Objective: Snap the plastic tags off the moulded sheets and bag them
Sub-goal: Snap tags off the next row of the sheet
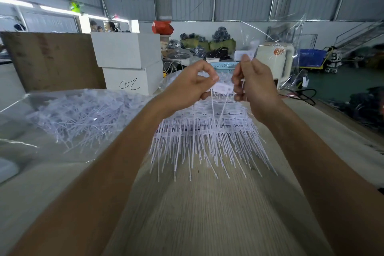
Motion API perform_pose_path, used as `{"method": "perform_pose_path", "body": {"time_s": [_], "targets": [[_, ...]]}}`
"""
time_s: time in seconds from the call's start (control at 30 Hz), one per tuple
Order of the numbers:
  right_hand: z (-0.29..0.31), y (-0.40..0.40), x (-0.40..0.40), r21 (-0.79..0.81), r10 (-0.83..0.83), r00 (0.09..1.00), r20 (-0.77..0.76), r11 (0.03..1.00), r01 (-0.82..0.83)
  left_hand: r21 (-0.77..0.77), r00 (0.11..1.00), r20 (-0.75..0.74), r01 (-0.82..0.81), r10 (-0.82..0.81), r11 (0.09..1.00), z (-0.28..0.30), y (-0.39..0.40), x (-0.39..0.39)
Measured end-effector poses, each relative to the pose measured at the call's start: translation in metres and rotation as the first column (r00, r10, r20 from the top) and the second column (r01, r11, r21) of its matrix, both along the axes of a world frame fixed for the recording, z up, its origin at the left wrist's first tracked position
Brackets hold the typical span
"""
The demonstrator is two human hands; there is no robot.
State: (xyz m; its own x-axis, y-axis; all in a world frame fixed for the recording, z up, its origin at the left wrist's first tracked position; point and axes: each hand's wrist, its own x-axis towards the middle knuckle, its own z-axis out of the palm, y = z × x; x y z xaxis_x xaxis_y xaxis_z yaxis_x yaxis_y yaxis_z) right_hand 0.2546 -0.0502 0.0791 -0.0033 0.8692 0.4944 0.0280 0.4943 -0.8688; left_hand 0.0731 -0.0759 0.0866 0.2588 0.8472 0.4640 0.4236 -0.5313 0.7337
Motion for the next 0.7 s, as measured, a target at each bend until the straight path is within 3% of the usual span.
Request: {"method": "perform_pose_path", "body": {"time_s": [0.1, 0.27, 0.43, 0.57, 0.7], "targets": [[-0.006, 0.002, -0.006, 0.039, -0.063, 0.989, 0.133, 0.998, 0.059, 0.016, 1.000, 0.010, 0.027, -0.027, 1.000, 0.003, -0.002, -0.007], [-0.006, -0.006, -0.012, -0.142, 0.296, 0.953, 0.066, 0.948, -0.285, 0.086, 0.999, 0.054, -0.002, -0.003, 0.996, 0.005, -0.003, -0.008], [-0.009, -0.005, -0.005, -0.164, 0.433, 0.890, 0.143, 0.897, -0.410, 0.134, 0.995, 0.099, -0.022, 0.009, 0.991, 0.006, -0.003, -0.012], [-0.011, -0.003, 0.000, -0.123, 0.369, 0.920, 0.132, 0.927, -0.355, 0.126, 0.998, 0.052, -0.041, 0.035, 0.991, 0.003, -0.003, -0.009], [-0.008, -0.003, -0.001, 0.169, 0.034, 0.926, 0.376, 0.980, -0.105, 0.069, 0.996, -0.052, -0.068, 0.072, 0.995, 0.001, -0.002, -0.008]]}}
